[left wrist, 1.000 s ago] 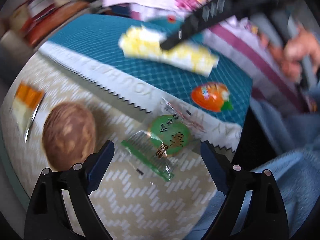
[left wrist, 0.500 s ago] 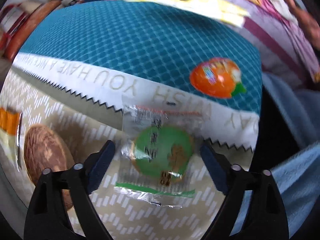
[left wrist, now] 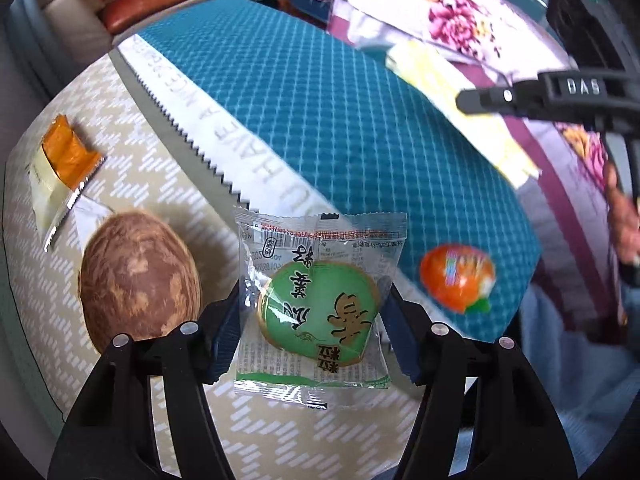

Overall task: Collect trash
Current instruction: 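Carry the cake packet and yellow wrapper over the wastebasket and open both tools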

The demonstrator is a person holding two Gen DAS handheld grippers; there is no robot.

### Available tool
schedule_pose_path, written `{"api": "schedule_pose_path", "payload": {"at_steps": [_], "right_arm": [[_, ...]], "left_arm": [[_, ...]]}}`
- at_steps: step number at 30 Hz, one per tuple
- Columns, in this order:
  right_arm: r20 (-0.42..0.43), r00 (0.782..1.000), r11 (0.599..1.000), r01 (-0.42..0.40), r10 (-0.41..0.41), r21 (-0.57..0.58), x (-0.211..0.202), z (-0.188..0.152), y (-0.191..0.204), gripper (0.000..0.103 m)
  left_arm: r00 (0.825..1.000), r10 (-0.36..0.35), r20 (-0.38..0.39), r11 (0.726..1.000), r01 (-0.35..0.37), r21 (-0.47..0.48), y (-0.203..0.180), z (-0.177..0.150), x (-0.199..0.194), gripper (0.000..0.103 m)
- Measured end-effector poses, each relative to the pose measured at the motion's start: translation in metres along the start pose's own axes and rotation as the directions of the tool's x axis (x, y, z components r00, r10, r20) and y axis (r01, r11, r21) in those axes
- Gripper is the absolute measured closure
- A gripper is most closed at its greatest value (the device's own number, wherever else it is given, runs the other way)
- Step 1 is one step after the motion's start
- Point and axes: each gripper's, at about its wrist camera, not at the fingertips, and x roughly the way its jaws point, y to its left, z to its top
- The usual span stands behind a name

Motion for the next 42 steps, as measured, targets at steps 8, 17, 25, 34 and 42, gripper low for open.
{"api": "schedule_pose_path", "payload": {"at_steps": [8, 17, 25, 34, 42], "right_arm": [[0.063, 0.998, 1.0, -0.002, 0.0, 0.026, -0.018, 0.017, -0.026, 0.096], [0.156, 0.988, 0.995, -0.007, -0.008, 0.096, -0.041, 0.036, -0.072, 0.096], [0.196, 0.98, 0.988, 0.005, -0.035, 0.152, -0.056, 0.047, -0.11, 0.096], [0.22, 0.973, 0.977, 0.025, -0.072, 0.211, -0.065, 0.061, -0.151, 0.096], [0.225, 0.969, 0.964, 0.045, -0.107, 0.263, -0.068, 0.066, -0.175, 0.095]], "left_arm": [[0.998, 0.018, 0.057, 0.999, -0.016, -0.037, -0.024, 0.055, -0.003, 0.038], [0.997, -0.015, 0.075, 0.999, 0.018, -0.041, -0.054, 0.102, 0.002, 0.038], [0.998, -0.037, 0.059, 0.999, 0.038, -0.007, -0.087, 0.152, 0.03, 0.038], [0.997, -0.056, 0.055, 0.998, 0.054, 0.021, -0.114, 0.199, 0.056, 0.038], [0.995, -0.089, 0.051, 0.996, 0.088, 0.014, -0.126, 0.231, 0.083, 0.038]]}}
